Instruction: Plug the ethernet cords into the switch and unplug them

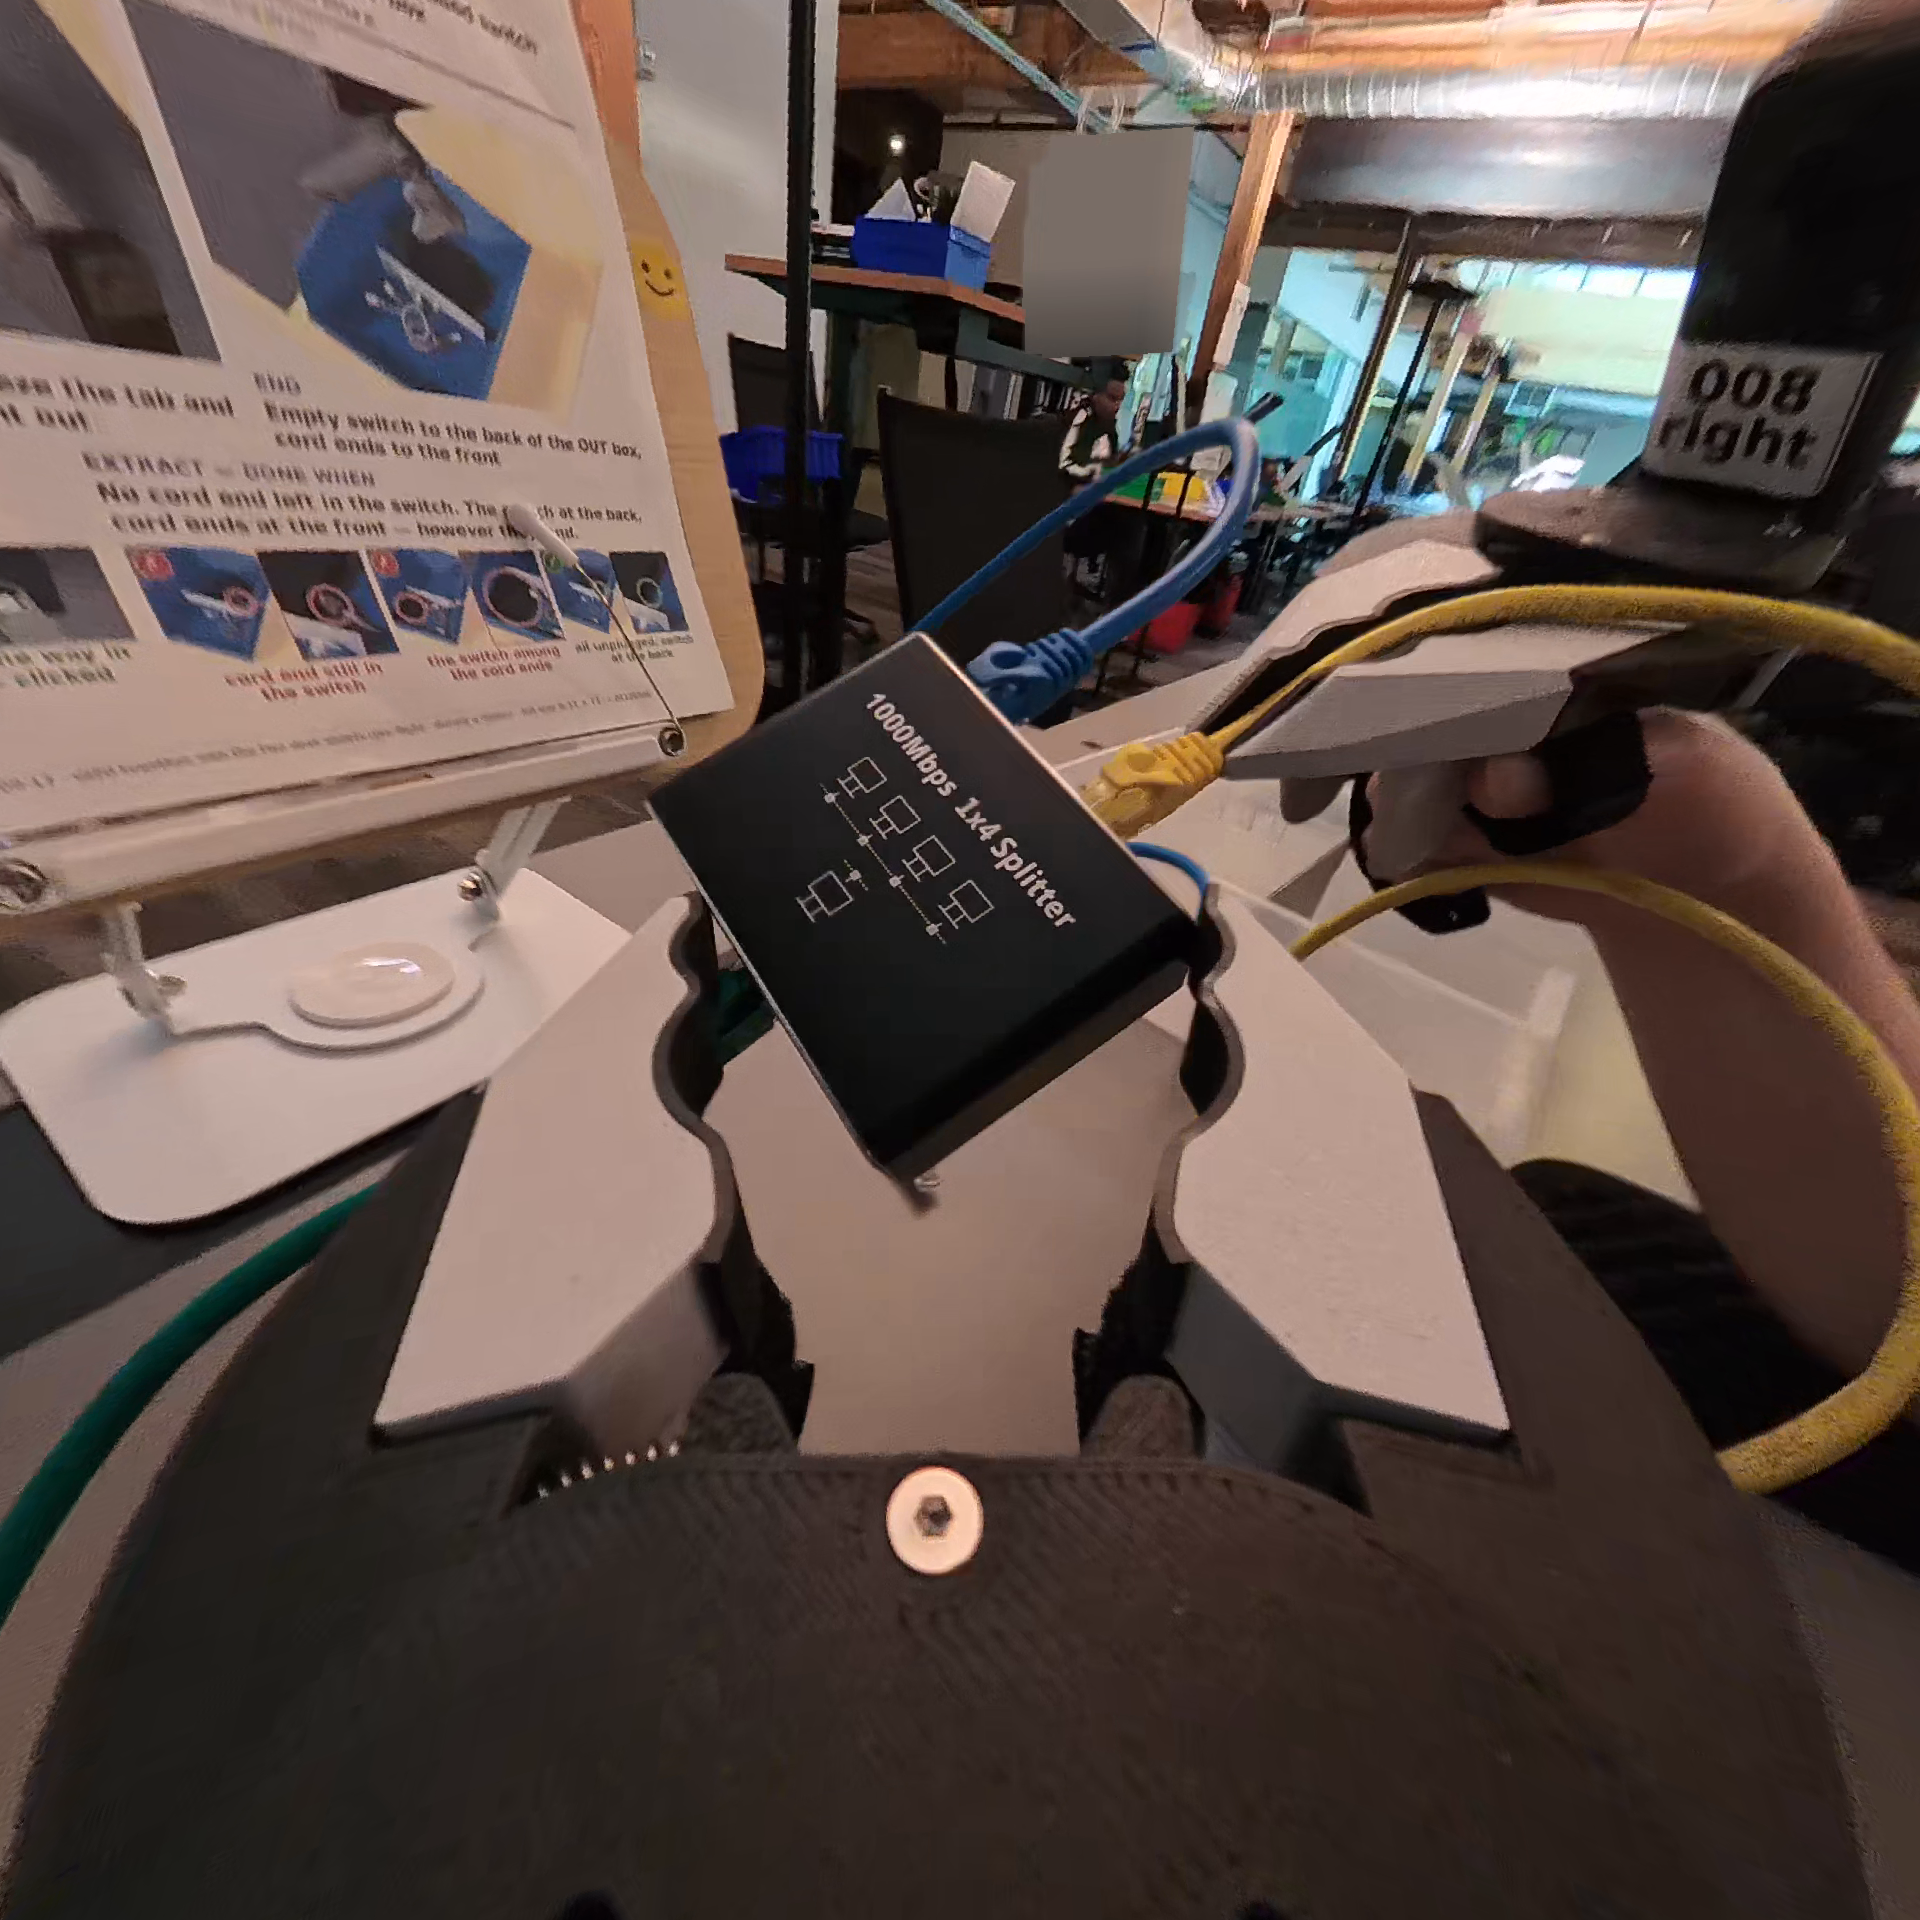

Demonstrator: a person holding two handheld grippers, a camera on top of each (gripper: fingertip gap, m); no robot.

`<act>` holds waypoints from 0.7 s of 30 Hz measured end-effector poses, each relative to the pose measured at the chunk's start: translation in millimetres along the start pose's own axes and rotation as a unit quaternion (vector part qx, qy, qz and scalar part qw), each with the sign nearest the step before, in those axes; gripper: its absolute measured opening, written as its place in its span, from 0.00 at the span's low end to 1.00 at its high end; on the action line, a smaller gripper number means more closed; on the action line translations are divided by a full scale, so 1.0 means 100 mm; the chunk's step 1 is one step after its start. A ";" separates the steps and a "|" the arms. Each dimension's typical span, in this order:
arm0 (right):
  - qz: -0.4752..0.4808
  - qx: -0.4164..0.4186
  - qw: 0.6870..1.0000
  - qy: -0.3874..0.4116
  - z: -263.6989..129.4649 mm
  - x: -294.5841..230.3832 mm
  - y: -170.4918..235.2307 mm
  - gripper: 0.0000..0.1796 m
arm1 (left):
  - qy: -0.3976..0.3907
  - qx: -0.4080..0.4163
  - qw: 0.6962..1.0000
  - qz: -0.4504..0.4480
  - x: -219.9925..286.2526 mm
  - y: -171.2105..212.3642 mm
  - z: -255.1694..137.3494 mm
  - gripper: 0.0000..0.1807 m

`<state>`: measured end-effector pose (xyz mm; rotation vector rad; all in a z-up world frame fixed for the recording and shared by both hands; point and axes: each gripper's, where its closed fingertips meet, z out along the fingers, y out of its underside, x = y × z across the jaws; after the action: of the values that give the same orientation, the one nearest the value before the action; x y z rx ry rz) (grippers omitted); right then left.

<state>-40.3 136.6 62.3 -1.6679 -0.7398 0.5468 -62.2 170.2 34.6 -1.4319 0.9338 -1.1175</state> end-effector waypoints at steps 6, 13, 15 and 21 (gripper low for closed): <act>-0.075 0.000 0.997 -0.011 -0.05 -0.08 -0.02 0.03 | -0.016 -0.008 0.998 0.066 0.09 -0.07 -0.03 0.50; -0.069 0.015 0.997 -0.029 -0.11 -0.18 -0.11 0.03 | -0.018 -0.002 0.995 0.093 0.19 -0.18 -0.09 0.50; -0.072 0.014 0.997 -0.036 -0.11 -0.23 -0.12 0.03 | -0.018 0.001 0.995 0.096 0.22 -0.22 -0.11 0.49; -0.109 0.017 0.994 -0.007 -0.01 -0.29 -0.18 0.02 | -0.048 0.016 0.992 0.120 0.14 -0.35 -0.17 0.46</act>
<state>-62.8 117.1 79.3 -1.5304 -0.9067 0.4145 -75.5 158.1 71.9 -1.2971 0.9850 -0.8749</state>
